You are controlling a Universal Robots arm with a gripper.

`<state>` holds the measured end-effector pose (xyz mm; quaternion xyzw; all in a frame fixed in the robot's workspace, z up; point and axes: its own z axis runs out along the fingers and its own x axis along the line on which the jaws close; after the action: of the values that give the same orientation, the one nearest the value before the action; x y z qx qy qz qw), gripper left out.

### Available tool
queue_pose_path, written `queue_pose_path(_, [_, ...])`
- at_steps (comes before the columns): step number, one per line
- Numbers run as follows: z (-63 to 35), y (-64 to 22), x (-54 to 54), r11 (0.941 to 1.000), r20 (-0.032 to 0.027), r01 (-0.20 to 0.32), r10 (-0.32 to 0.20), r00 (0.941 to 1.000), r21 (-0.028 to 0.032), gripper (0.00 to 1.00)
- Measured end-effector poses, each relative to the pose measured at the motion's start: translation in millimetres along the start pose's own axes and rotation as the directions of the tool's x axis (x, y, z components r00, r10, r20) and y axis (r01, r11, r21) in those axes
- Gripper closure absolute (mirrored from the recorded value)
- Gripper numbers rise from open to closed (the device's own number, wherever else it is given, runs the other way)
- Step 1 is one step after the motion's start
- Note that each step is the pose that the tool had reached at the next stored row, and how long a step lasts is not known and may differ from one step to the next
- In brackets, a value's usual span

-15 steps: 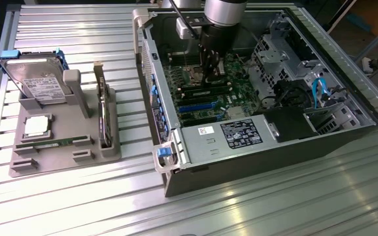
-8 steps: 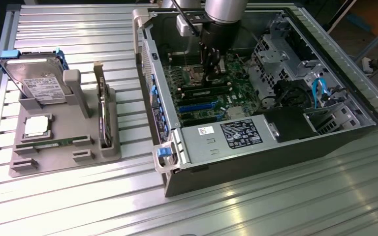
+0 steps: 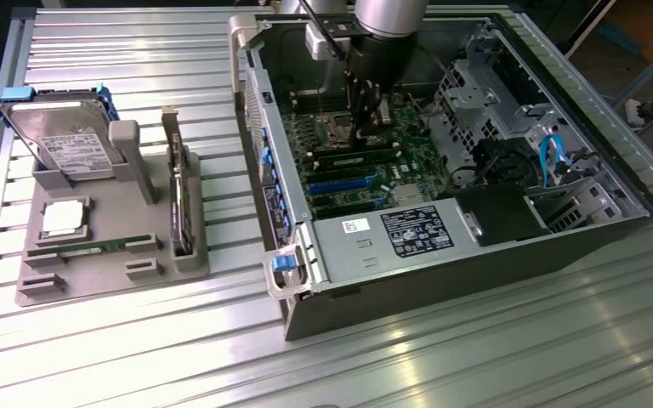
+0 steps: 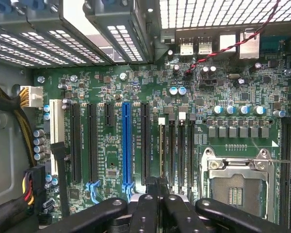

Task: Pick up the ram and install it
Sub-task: 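Press down the ram until it locks into place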

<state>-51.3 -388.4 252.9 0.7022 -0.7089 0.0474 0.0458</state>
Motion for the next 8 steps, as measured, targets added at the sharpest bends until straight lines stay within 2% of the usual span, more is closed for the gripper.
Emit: queue_pose_path(8, [-11.5, 0.0, 1.5, 1.0, 0.0002, 0.0, 0.0, 1.0, 0.0001, 0.89])
